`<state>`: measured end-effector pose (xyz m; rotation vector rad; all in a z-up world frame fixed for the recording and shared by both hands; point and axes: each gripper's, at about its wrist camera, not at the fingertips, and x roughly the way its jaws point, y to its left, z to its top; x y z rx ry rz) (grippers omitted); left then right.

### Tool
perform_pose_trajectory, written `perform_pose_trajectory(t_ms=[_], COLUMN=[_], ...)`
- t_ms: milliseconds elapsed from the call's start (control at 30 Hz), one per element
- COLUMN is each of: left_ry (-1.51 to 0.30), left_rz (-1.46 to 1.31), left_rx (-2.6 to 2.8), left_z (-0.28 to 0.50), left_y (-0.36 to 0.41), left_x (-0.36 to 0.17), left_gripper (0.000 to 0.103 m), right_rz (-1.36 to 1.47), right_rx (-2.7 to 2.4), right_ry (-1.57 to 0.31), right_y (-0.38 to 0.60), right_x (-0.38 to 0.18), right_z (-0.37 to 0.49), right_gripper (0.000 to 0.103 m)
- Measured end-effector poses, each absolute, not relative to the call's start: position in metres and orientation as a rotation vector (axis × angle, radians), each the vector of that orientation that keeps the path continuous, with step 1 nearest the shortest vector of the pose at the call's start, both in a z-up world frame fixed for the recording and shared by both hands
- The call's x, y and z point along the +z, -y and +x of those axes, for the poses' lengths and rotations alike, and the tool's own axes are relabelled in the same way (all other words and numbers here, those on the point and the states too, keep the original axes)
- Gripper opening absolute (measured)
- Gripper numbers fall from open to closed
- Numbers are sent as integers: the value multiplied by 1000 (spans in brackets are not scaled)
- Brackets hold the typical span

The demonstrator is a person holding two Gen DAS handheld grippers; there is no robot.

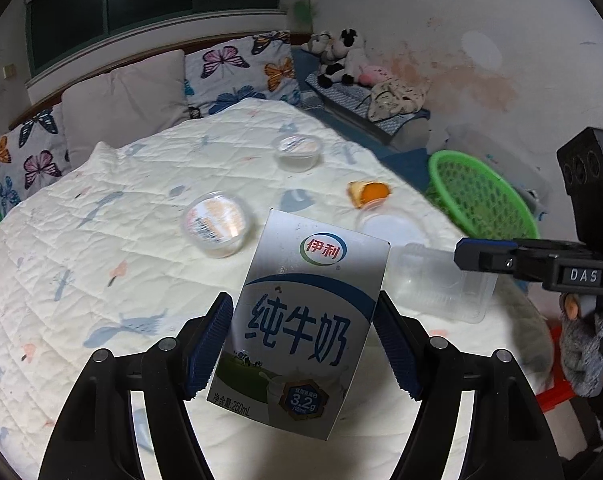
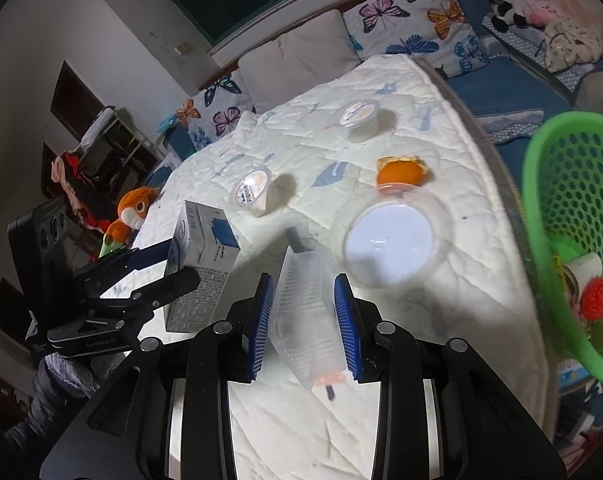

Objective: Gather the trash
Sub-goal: 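Carry the container into the basket and open the right tool while the left tool carries the carton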

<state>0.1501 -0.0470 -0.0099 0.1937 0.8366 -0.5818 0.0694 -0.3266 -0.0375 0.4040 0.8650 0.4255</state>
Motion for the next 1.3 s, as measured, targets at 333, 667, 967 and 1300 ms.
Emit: perform_pose_trajectory(t_ms=[333, 667, 967, 1300], left_ry=[-826, -819, -817, -831], left_rz=[184, 177, 180, 194], left_rx=[-641, -715, -787, -843], left_z=[143, 144, 150, 158], left_y=[85, 136, 199, 268], left_x=[3, 15, 25, 24], left_gripper=[69, 69, 69, 69], right_rz=[455, 473, 462, 509], right_rx=[373, 232, 41, -42], right_ry=[-810, -730, -722, -757], right_y=[370, 438, 511, 554], right_x=[-26, -9, -25, -54], right_z=[47, 41, 43, 36], right_gripper=[32, 32, 32, 36])
